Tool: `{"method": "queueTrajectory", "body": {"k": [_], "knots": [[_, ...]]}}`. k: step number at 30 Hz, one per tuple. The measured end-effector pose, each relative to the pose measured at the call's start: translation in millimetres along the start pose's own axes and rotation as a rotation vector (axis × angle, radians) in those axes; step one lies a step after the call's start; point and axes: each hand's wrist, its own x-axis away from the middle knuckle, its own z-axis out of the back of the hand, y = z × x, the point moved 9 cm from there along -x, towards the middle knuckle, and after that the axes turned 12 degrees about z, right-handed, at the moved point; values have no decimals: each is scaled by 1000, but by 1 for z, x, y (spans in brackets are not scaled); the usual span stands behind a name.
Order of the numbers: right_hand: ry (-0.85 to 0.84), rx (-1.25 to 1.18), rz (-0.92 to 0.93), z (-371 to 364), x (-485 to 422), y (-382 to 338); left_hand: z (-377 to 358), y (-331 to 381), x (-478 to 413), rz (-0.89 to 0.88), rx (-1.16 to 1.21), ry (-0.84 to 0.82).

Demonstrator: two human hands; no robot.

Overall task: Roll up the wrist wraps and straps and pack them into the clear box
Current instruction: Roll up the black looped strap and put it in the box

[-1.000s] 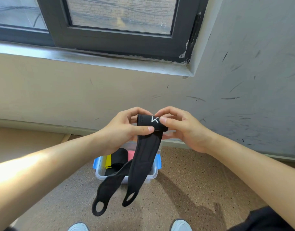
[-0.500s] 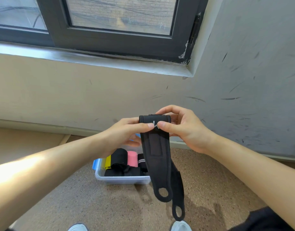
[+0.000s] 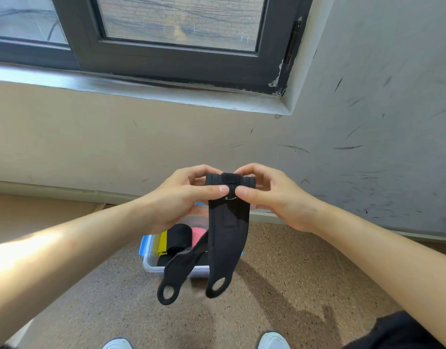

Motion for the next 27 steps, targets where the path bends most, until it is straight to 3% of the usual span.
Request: {"method": "queueTrajectory", "body": {"k": [5, 10, 14, 19, 27], "knots": [[-44, -165, -137, -12, 3, 8, 6, 6, 1, -84, 2, 94], [15, -193, -89, -8, -1, 5, 2, 11, 4, -133, -6, 116], [53, -206, -28, -6, -2, -1, 4, 8, 3, -65, -5, 116], [81, -91, 71, 3, -3, -9, -9, -13, 0, 148, -59, -74], [83, 123, 147, 4, -2, -15, -1, -6, -4, 59, -72, 19]]}}
